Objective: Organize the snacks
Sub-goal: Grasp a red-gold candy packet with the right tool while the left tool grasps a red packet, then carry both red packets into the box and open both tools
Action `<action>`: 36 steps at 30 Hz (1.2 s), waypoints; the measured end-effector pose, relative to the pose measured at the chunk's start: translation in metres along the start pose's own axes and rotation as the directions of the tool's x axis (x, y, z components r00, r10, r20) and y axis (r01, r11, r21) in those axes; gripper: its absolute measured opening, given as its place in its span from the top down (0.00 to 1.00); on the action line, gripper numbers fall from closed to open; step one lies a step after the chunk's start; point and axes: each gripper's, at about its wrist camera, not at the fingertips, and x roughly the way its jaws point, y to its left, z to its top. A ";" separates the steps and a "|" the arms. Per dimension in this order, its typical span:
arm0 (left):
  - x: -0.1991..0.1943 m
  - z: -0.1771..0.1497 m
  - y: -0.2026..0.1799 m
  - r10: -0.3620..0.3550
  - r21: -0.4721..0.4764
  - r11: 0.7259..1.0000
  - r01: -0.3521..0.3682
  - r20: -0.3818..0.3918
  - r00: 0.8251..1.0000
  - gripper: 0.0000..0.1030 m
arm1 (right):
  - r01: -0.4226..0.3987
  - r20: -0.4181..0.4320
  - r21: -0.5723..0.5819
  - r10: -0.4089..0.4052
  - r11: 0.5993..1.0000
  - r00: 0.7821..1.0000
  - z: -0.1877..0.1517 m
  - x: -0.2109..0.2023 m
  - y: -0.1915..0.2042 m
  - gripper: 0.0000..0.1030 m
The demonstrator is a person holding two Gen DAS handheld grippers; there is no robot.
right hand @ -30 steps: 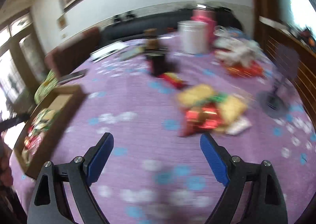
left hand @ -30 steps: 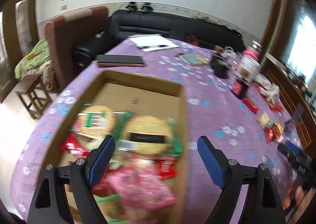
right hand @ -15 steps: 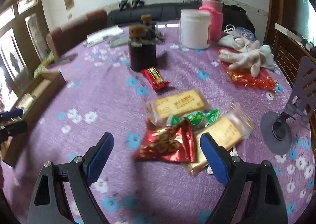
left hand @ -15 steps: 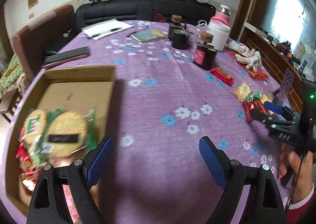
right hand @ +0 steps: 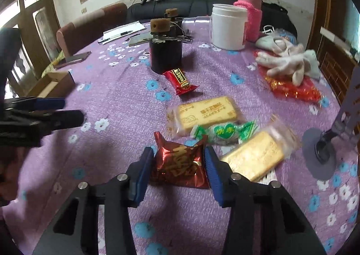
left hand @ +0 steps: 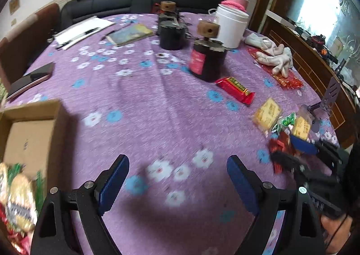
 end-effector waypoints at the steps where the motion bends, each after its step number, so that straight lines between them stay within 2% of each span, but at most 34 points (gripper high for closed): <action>1: 0.005 0.004 -0.004 -0.013 0.006 1.000 0.013 -0.004 1.000 0.12 | -0.010 0.002 0.010 0.010 1.000 1.000 -0.002 -0.003 -0.001 0.58; 5: 0.025 0.022 -0.020 -0.066 -0.011 0.998 0.066 -0.032 0.997 0.12 | -0.062 0.038 0.077 0.059 0.995 0.998 -0.014 -0.025 -0.005 0.58; 9: 0.050 0.048 -0.035 -0.099 -0.121 0.988 0.093 -0.043 0.994 0.12 | -0.125 0.112 0.150 0.109 0.981 0.988 -0.029 -0.054 -0.005 0.58; 14: 0.075 0.073 -0.061 0.016 -0.157 0.987 -0.023 -0.044 0.999 0.12 | -0.171 0.149 0.200 0.142 0.965 0.978 -0.056 -0.079 0.005 0.58; 19: 0.087 0.076 -0.070 0.097 -0.163 0.982 -0.098 -0.019 0.995 0.12 | -0.188 0.119 0.223 0.165 0.956 0.979 -0.076 -0.080 0.013 0.58; 20: 0.087 0.076 -0.070 0.108 -0.162 0.981 -0.109 -0.010 0.994 0.14 | -0.190 0.115 0.234 0.167 0.953 0.979 -0.081 -0.081 0.013 0.58; 22: 0.084 0.073 -0.070 0.135 -0.147 0.980 -0.133 0.003 0.991 0.25 | -0.192 0.113 0.254 0.168 0.948 0.979 -0.087 -0.082 0.012 0.57; 24: 0.078 0.067 -0.068 0.186 -0.112 0.977 -0.182 0.029 0.982 0.52 | -0.199 0.117 0.272 0.173 0.941 0.978 -0.092 -0.084 0.009 0.57; 25: 0.077 0.065 -0.065 0.189 -0.104 0.977 -0.185 0.037 0.981 0.58 | -0.205 0.121 0.285 0.178 0.936 0.977 -0.093 -0.084 0.007 0.57; 27: 0.071 0.062 -0.053 0.164 -0.096 0.983 -0.158 0.049 0.985 0.81 | -0.210 0.125 0.300 0.180 0.931 0.976 -0.095 -0.085 0.005 0.57; 29: 0.066 0.058 -0.040 0.113 -0.103 0.989 -0.109 0.036 0.993 0.81 | -0.218 0.131 0.307 0.186 0.927 0.974 -0.098 -0.088 0.008 0.57; 36: 0.014 0.013 -0.023 0.140 -0.036 0.990 -0.136 0.129 0.982 0.81 | -0.241 0.166 0.283 0.201 0.928 0.966 -0.099 -0.104 0.026 0.57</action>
